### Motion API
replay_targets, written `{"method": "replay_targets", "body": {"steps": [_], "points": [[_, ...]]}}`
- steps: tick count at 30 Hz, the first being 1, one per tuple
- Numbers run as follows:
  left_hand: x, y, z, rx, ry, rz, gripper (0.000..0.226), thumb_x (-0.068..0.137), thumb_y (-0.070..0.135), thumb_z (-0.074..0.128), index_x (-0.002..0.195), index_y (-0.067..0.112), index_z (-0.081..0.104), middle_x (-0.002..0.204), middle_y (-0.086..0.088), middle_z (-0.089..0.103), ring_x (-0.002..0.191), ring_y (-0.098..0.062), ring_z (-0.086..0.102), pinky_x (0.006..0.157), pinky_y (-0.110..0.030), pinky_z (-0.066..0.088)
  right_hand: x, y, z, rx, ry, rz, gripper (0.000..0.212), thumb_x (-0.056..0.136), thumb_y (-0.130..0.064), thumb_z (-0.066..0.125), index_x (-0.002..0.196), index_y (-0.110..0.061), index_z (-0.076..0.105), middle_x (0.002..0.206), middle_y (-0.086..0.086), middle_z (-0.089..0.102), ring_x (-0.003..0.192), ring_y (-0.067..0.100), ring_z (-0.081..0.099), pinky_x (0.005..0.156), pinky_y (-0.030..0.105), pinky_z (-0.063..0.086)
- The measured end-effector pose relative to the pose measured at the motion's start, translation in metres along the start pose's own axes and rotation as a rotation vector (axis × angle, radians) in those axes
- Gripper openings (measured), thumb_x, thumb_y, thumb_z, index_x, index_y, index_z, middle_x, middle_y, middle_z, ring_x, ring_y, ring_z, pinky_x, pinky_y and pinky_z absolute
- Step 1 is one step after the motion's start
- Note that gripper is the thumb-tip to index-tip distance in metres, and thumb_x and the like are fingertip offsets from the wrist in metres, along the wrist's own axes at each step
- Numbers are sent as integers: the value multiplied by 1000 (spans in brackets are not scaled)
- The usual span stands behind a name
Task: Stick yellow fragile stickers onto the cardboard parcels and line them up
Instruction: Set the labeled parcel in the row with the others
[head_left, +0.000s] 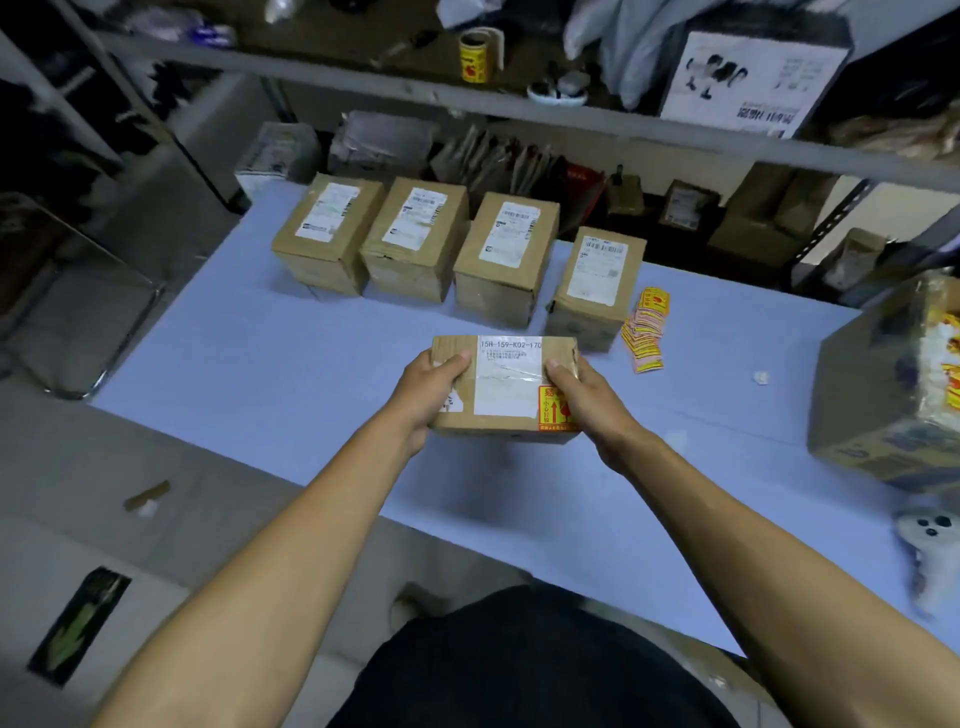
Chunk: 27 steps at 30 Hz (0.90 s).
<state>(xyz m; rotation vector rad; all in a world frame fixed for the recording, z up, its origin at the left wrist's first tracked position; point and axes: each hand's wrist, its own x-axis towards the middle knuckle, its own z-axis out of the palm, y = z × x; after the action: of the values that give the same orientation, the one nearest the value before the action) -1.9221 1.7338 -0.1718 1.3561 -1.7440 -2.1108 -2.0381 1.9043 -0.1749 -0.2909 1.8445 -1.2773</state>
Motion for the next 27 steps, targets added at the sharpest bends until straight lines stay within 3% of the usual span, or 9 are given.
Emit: {"method": "replay_targets", "body": {"steps": [4, 10, 17, 23, 27], "points": [[-12, -5, -80, -40, 33, 24, 20, 98, 28, 58, 115, 19, 62, 105, 0, 74, 85, -14, 71, 66, -25, 54, -1, -14, 78, -29, -37, -40, 39, 103, -45, 42, 140, -32, 45, 127, -7, 64, 108, 7, 63, 81, 20, 45], [-27, -10, -184, -39, 65, 15, 5, 99, 28, 57, 99, 24, 60, 94, 5, 72, 80, -11, 70, 65, -25, 54, -2, -28, 180, -45, -86, -50, 34, 102, -49, 42, 132, -34, 48, 126, -8, 65, 109, 10, 63, 84, 23, 46], [-17, -13, -266, -40, 102, -16, 26, 98, 30, 59, 118, 14, 63, 109, -4, 74, 95, -21, 71, 88, -40, 55, 9, -49, 257, -70, -129, -24, 35, 102, -51, 40, 132, -35, 46, 125, -8, 64, 106, 8, 63, 86, 23, 44], [19, 1, -309, -29, 127, -65, 34, 95, 36, 62, 121, 13, 63, 112, -8, 73, 105, -28, 69, 95, -45, 54, 50, -67, 294, -97, -142, -5, 46, 100, -54, 40, 140, -31, 45, 129, -5, 63, 111, 12, 62, 87, 26, 42], [52, 19, -328, -31, 142, -81, 34, 96, 34, 62, 121, 12, 62, 111, -9, 73, 103, -28, 70, 91, -43, 56, 89, -81, 310, -76, -152, 20, 43, 100, -55, 40, 136, -32, 46, 129, -6, 63, 110, 11, 61, 87, 25, 41]]}}
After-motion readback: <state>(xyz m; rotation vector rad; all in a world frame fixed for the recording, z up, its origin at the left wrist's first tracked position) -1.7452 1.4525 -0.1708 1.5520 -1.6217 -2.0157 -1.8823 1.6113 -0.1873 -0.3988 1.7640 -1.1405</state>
